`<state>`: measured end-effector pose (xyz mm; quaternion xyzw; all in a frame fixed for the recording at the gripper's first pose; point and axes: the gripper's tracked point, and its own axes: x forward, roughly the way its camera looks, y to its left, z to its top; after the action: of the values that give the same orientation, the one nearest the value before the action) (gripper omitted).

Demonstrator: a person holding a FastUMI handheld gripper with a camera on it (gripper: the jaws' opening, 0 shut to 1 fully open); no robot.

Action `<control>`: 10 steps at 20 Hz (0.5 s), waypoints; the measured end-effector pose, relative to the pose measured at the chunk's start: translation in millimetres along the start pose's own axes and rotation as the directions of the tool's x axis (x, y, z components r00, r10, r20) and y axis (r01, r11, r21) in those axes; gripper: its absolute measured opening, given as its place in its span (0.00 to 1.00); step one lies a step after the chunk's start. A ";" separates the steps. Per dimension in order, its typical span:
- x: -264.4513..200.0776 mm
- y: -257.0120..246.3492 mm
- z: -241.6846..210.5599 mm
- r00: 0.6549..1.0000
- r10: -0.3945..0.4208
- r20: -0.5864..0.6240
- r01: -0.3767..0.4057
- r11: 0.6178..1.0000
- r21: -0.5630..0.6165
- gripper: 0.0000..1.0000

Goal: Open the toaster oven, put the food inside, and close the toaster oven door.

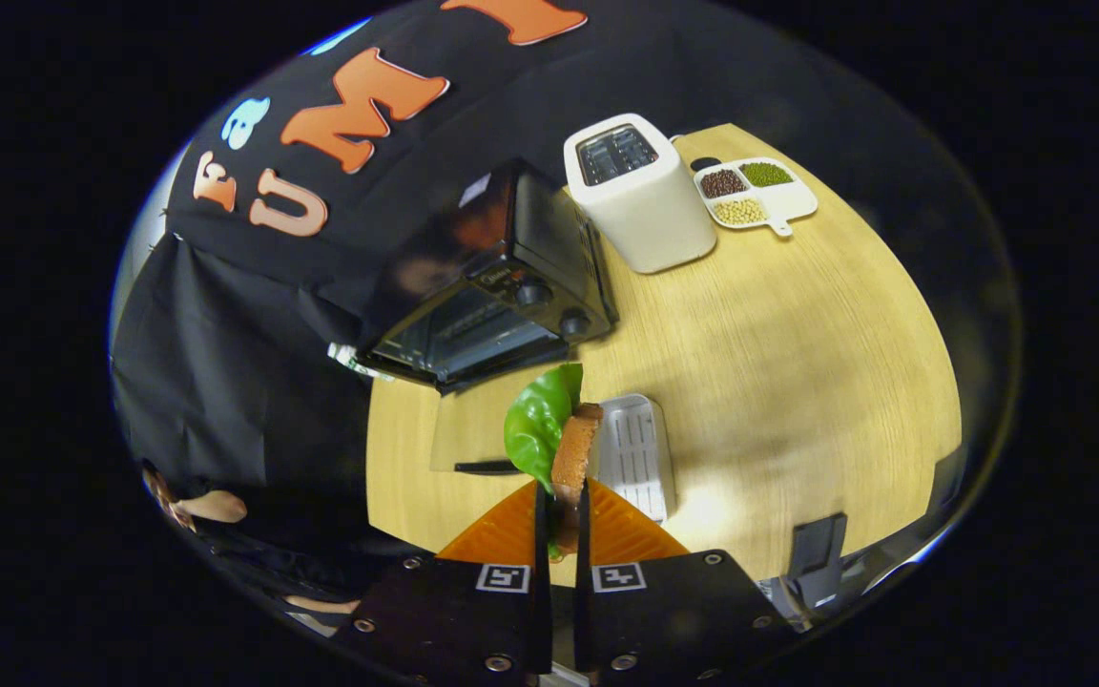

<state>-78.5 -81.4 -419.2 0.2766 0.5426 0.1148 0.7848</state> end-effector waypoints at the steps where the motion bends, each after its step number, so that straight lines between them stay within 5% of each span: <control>1: -0.3 11.6 2.8 0.999 0.028 0.029 -0.028 0.999 0.019 0.10; 10: 48.5 89.0 19.2 0.918 0.241 0.315 -0.316 0.924 0.216 0.09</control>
<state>-31.5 9.0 -402.8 0.4666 0.3899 0.1126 0.7859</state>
